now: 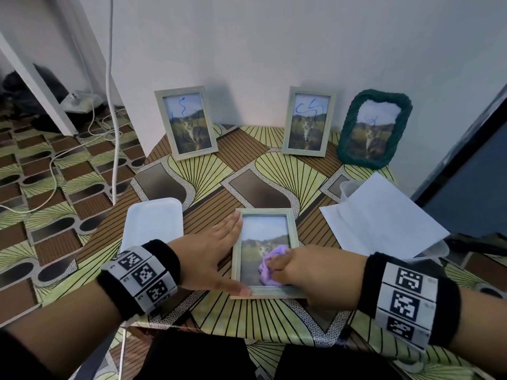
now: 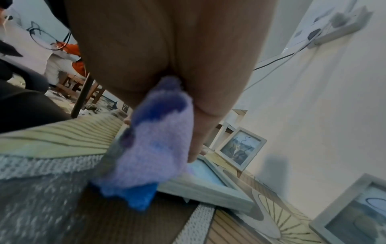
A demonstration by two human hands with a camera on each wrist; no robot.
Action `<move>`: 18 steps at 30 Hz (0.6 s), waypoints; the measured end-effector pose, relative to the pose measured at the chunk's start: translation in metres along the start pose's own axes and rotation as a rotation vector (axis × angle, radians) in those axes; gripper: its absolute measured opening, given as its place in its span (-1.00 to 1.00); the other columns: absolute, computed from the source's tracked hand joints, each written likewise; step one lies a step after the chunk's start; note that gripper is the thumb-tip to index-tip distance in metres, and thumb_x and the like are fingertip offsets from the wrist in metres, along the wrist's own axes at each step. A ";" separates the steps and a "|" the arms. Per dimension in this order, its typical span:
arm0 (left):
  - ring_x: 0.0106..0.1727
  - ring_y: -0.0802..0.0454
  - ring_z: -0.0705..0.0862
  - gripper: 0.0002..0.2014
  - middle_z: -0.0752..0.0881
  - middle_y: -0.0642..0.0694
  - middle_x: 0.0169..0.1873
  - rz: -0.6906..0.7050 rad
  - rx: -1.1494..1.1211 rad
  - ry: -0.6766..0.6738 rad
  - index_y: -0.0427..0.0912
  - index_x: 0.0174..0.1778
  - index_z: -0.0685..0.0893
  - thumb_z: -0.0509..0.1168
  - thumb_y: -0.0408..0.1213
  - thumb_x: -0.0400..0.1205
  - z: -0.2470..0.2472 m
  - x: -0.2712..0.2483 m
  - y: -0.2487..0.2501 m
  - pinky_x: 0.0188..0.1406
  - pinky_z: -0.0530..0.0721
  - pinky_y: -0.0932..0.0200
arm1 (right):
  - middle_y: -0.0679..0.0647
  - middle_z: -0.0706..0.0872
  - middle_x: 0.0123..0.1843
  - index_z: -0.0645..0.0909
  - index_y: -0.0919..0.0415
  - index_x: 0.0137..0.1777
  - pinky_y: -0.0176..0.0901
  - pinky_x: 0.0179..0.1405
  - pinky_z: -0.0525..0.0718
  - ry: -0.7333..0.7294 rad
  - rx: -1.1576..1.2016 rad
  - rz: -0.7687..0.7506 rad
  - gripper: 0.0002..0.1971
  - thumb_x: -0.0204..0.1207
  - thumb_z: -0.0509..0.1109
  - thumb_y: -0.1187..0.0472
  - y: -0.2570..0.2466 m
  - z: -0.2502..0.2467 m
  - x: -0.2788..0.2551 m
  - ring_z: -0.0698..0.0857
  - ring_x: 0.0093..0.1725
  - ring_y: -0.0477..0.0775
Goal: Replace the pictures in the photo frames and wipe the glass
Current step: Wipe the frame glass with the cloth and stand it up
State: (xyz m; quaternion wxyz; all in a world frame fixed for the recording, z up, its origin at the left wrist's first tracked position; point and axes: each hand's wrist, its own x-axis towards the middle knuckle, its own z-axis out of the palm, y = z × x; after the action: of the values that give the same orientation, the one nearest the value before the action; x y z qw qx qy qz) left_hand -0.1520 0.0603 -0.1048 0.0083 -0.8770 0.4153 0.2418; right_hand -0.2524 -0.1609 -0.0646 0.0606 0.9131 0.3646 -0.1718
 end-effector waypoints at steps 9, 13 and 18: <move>0.63 0.24 -0.45 0.34 -0.64 0.10 0.54 0.005 -0.017 0.003 -0.04 0.57 -0.60 0.11 0.68 0.28 0.001 0.001 0.002 0.66 -0.08 0.19 | 0.27 0.37 0.60 0.25 0.31 0.53 -0.10 0.55 0.24 -0.053 -0.062 0.215 -0.51 0.60 0.18 0.38 0.015 0.001 0.025 0.35 0.60 0.20; 0.63 0.24 -0.42 0.34 -0.63 0.09 0.55 -0.002 -0.010 0.015 -0.05 0.59 -0.57 0.12 0.68 0.29 0.002 0.002 0.002 0.62 -0.06 0.23 | 0.23 0.05 0.76 0.10 0.30 0.70 -0.15 0.63 -0.03 -0.035 0.044 0.242 -0.34 0.63 0.24 0.40 0.027 -0.005 0.050 0.05 0.74 0.13; 0.63 0.25 -0.41 0.33 -0.60 0.08 0.57 -0.011 0.041 0.030 -0.06 0.61 -0.54 0.06 0.71 0.27 0.002 0.002 0.003 0.65 0.07 0.17 | 0.18 -0.24 0.77 -0.19 0.23 0.74 -0.17 0.65 -0.16 -0.051 0.132 0.227 -0.20 0.67 0.27 0.34 0.024 -0.002 0.070 -0.16 0.75 0.08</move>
State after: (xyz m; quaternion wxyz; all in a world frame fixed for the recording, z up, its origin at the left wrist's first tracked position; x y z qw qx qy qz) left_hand -0.1538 0.0576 -0.1064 0.0212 -0.8823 0.4155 0.2201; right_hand -0.1878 -0.1330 -0.0880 0.0286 0.9459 0.2452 -0.2106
